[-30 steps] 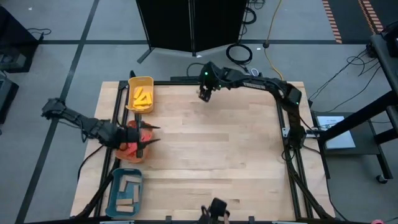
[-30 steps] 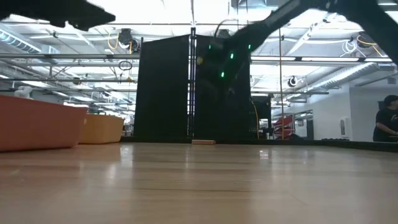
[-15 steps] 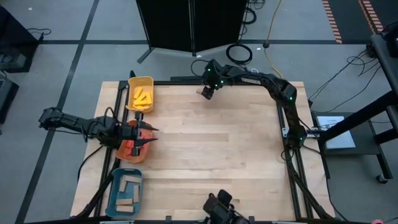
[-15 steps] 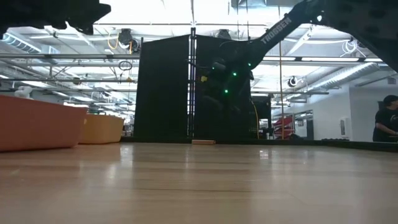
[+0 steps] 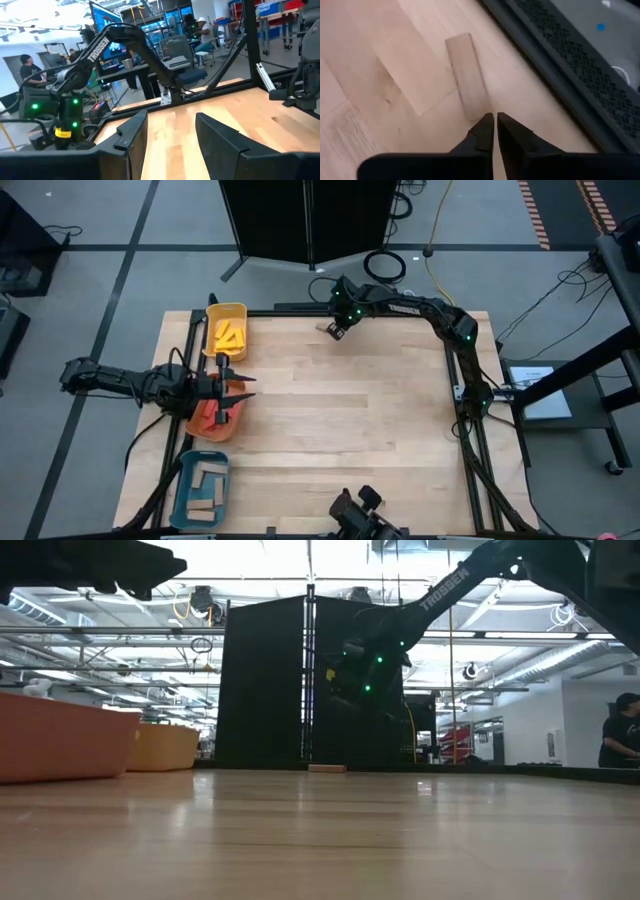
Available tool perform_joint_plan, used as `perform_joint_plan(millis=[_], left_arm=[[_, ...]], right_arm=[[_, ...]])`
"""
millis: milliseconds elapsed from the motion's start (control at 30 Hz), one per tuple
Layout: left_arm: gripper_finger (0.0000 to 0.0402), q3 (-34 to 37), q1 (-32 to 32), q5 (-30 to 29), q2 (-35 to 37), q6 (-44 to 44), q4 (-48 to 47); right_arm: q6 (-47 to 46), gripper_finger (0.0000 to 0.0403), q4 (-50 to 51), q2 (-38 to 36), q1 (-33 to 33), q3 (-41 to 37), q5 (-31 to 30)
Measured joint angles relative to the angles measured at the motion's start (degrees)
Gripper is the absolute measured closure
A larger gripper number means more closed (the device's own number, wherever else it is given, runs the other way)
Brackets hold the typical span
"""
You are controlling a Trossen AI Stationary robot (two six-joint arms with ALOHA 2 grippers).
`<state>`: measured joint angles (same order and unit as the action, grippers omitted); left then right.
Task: Sort blocks
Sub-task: Put the brown block in the blue bin
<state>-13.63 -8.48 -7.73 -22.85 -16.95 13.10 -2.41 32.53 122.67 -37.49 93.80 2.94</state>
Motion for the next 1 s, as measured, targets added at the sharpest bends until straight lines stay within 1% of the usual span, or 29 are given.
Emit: perform_joint_plan(millis=[100,267,300,367,433,467,500,600,733,867,1000], left_arm=[[0.0240,0.00,0.25,0.03,0.00,0.00,0.01],[0.0240,0.00,0.25,0.05,0.00,-0.37,0.50],[0.0240,0.00,0.25,0.05,0.00,-0.46,0.92],[0.0240,0.00,0.23,0.08,0.00,-0.94,1.98],[0.0240,0.00,0.24,0.10,0.00,-1.47,2.08],[0.0240,0.00,0.25,0.16,0.00,-1.66,2.10],[0.0240,0.00,0.24,0.22,0.00,-1.94,2.08],[0.0240,0.00,0.25,0.25,0.00,-2.92,2.15],[0.0240,0.00,0.25,0.27,0.00,-3.17,2.16],[0.0240,0.00,0.25,0.27,0.00,-3.44,2.12],[0.0240,0.00,0.25,0.27,0.00,-3.47,1.98]], right_arm=[[0.33,0.0392,-0.39,0.80,-0.17,-0.01,1.14],[1.84,0.0402,-3.18,2.23,-1.32,0.04,7.98],[1.81,0.0402,-3.03,3.06,-1.73,0.03,9.75],[0.82,0.0402,-3.32,4.71,-2.78,0.02,15.18],[-0.06,0.0402,-3.91,6.17,-3.53,0.70,17.54],[-0.09,0.0402,-3.02,6.52,-3.68,1.72,18.05],[0.12,0.0402,-3.06,6.56,-3.54,2.14,17.02],[-0.51,0.0403,-3.18,6.69,-3.36,3.02,16.39],[-2.57,0.0403,0.24,6.69,-3.56,3.44,15.97],[-4.12,0.0403,5.86,6.44,-3.80,3.58,15.59],[-4.54,0.0403,15.61,5.49,-3.40,3.62,15.44]])
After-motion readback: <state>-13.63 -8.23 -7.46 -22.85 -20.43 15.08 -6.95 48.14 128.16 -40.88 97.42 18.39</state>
